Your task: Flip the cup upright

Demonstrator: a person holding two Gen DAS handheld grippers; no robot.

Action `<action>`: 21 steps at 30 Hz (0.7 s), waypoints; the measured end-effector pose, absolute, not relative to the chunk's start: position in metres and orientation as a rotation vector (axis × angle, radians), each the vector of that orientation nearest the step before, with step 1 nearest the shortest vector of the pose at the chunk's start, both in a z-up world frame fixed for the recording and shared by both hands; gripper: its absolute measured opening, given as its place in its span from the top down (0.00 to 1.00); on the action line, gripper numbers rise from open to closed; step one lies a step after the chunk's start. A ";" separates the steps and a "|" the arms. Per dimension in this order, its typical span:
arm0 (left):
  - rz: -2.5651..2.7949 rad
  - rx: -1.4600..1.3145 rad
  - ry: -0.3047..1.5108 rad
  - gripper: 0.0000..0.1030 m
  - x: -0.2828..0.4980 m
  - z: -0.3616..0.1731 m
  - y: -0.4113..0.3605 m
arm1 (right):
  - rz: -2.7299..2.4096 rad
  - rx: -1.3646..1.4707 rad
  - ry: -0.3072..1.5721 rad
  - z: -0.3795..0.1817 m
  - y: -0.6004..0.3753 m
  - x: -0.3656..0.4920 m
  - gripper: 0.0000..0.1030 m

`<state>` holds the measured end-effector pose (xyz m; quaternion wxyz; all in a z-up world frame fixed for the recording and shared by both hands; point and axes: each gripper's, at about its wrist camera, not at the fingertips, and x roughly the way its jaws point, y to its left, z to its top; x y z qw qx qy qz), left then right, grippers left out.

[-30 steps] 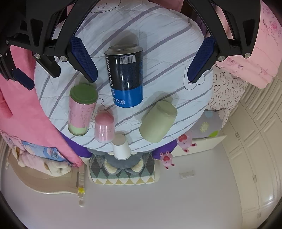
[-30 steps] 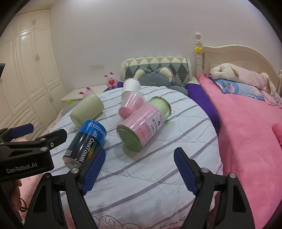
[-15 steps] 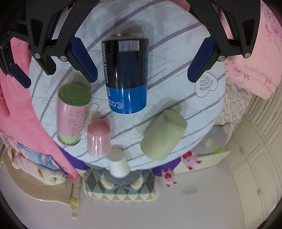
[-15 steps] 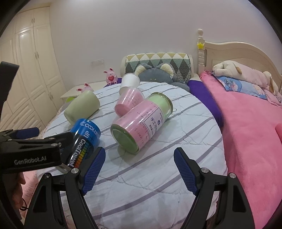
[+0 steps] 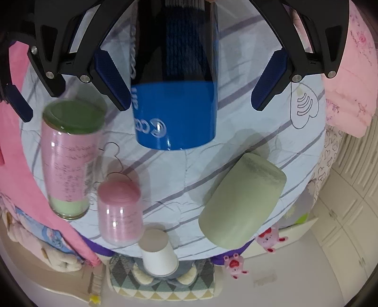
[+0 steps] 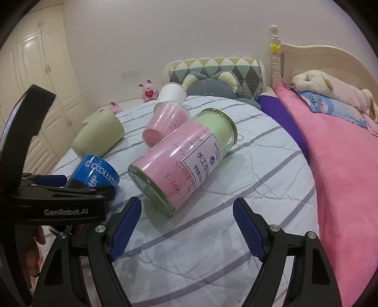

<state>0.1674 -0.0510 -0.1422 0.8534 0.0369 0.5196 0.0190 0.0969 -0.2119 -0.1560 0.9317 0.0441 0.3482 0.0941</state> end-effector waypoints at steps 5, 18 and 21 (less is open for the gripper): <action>-0.003 0.024 1.136 0.24 0.174 -0.147 -0.044 | 0.194 0.093 0.721 -0.158 -0.213 0.104 0.21; 0.001 0.060 0.861 0.30 0.155 -0.111 -0.046 | 0.198 0.101 0.708 -0.156 -0.214 0.105 0.21; -0.009 0.062 0.815 0.31 0.151 -0.105 -0.045 | 0.194 0.099 0.700 -0.154 -0.214 0.104 0.21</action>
